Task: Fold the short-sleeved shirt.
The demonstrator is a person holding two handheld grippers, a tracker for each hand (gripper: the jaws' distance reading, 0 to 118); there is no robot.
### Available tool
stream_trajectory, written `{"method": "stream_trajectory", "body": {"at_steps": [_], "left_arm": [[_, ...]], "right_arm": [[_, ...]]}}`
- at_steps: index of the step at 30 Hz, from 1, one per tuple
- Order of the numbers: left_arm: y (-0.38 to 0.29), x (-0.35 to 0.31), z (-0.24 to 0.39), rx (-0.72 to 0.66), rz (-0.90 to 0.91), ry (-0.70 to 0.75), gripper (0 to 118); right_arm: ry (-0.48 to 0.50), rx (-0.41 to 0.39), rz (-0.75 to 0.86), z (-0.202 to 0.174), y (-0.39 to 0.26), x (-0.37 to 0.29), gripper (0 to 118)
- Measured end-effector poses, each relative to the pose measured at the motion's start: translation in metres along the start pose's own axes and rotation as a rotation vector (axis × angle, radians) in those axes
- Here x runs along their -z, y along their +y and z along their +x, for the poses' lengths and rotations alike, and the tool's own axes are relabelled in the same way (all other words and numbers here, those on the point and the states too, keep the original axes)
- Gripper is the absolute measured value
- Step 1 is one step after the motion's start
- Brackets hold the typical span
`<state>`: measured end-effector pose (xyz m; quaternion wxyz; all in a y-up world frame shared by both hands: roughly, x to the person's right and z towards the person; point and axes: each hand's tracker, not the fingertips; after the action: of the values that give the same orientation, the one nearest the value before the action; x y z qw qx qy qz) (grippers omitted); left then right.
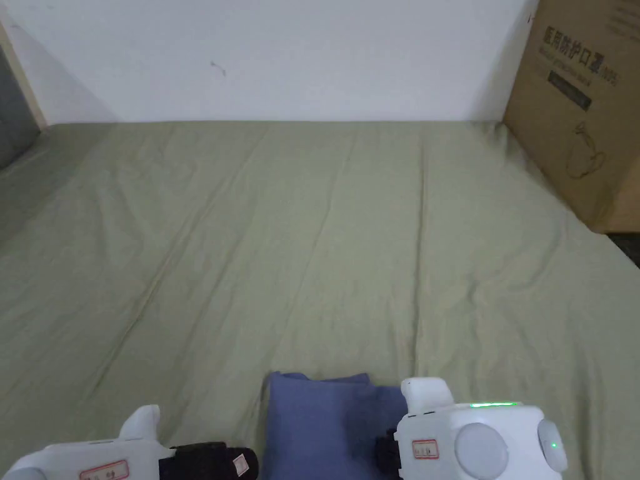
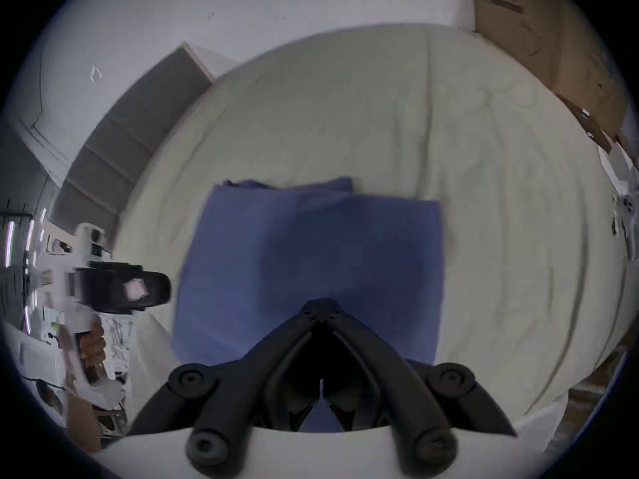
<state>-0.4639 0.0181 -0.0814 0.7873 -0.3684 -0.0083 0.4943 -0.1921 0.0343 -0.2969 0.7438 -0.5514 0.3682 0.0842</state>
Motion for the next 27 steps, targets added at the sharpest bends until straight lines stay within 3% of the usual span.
{"method": "stream_trajectory", "body": {"at_steps": [2, 3, 5, 6, 16, 18, 19, 20, 21, 22, 25, 27], "left_arm": [[0.001, 0.006, -0.003, -0.023, -0.011, -0.014, 72], [0.001, 0.008, -0.004, -0.033, -0.014, -0.019, 88], [0.005, 0.018, -0.005, -0.021, -0.036, -0.028, 112], [0.005, 0.023, -0.005, -0.014, -0.048, -0.048, 115], [0.029, 0.088, -0.001, -0.072, -0.120, -0.180, 116], [0.030, 0.095, -0.001, -0.058, -0.125, -0.193, 112], [0.029, 0.095, 0.000, -0.062, -0.115, -0.190, 97], [0.029, 0.093, 0.001, -0.055, -0.106, -0.197, 47], [0.031, 0.097, 0.000, -0.027, -0.079, -0.112, 31], [0.031, 0.104, -0.004, -0.038, -0.101, -0.050, 30], [0.038, 0.099, -0.015, -0.115, -0.120, -0.176, 30], [0.039, 0.093, -0.009, -0.028, -0.125, -0.122, 30]], "right_arm": [[0.001, 0.020, -0.032, 0.003, 0.000, 0.020, 0], [0.006, 0.028, -0.017, 0.004, -0.001, 0.018, 0], [0.015, 0.040, -0.013, 0.004, 0.000, 0.008, 0], [0.019, 0.033, -0.011, 0.006, 0.002, 0.006, 0], [0.028, 0.056, -0.012, 0.008, 0.001, 0.007, 0], [0.028, 0.063, -0.014, 0.008, 0.003, 0.008, 0], [0.026, 0.063, -0.014, 0.007, 0.002, 0.007, 0], [0.021, 0.059, -0.014, 0.005, 0.002, 0.006, 0], [0.015, 0.052, -0.013, 0.004, 0.002, 0.005, 0], [0.009, 0.046, -0.010, 0.003, 0.004, 0.004, 0], [0.013, 0.044, -0.009, 0.001, 0.007, -0.004, 0], [0.031, 0.044, 0.016, -0.002, 0.012, -0.013, 0]]}}
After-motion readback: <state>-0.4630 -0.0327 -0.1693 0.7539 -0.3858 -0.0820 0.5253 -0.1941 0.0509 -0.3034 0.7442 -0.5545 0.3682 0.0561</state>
